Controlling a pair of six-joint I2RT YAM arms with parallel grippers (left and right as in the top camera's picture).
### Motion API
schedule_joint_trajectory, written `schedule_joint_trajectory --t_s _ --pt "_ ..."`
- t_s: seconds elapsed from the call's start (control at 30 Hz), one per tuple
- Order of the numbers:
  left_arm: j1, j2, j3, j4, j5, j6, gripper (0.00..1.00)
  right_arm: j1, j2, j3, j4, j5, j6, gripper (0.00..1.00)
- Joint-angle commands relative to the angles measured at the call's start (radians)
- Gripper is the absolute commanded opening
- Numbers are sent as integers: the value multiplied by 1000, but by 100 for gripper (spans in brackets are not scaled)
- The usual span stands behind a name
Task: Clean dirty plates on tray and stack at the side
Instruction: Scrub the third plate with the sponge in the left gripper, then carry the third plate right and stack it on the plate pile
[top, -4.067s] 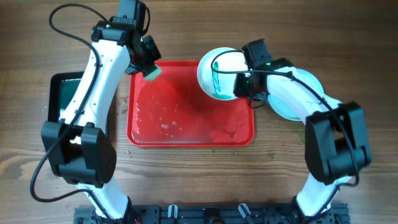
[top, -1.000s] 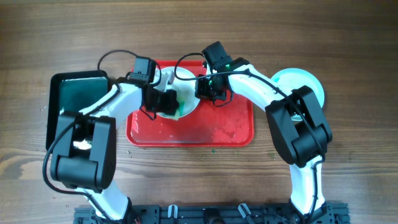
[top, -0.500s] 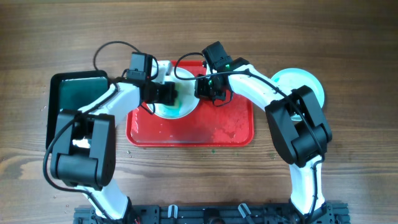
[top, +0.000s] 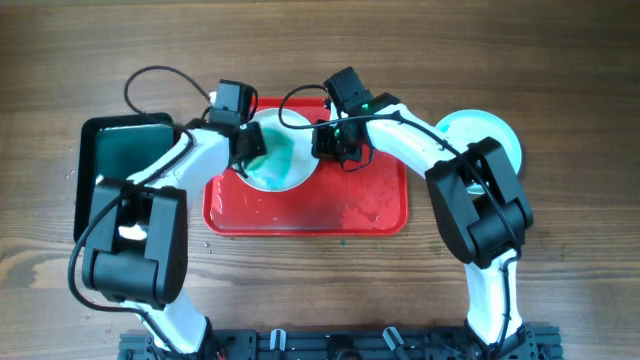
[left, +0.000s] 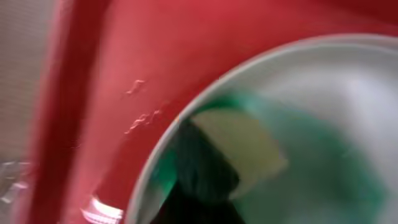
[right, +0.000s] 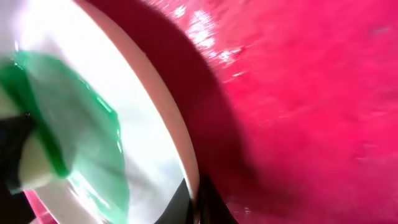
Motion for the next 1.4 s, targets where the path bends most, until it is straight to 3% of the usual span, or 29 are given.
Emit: schedule_joint_trajectory --t_s 0.0,0.07,0.17,0.2,0.27,0.33,0.47,0.53,0.63,0.77,0.97,1.2,1.37 --pt "-2 26 34 -263 -13 -135 4 9 43 -17 -3 -2 -28 4" --pt "-17 26 40 -309 288 -99 4 9 43 -17 -4 -6 -31 5" --pt "-19 26 44 -275 764 66 4 9 43 -17 -5 -36 -64 4" --pt "-13 26 65 -278 875 99 4 9 43 -17 -4 -54 -81 4" --pt "14 20 141 -313 922 98 4 8 43 -17 -6 -77 -86 4" --pt "61 0 264 -370 909 98 4 5 39 -17 -12 -76 -89 4" --pt "145 -44 472 -455 620 -32 4 -13 -20 -17 -81 7 -127 4" --pt "168 -65 496 -454 483 -80 4 -16 -105 -17 -153 181 -159 4" --pt "165 -58 496 -495 390 -86 4 0 -227 -17 -246 501 -155 4" --pt "161 -51 487 -505 371 -86 4 67 -406 -17 -342 1033 -156 4" --pt "161 -51 487 -505 371 -87 4 231 -504 -17 -407 1509 -155 4" --pt "161 -51 487 -505 371 -86 4 439 -504 -17 -431 1878 -159 4" --pt "161 -51 487 -505 349 -87 4 493 -504 -17 -429 1916 -158 4"
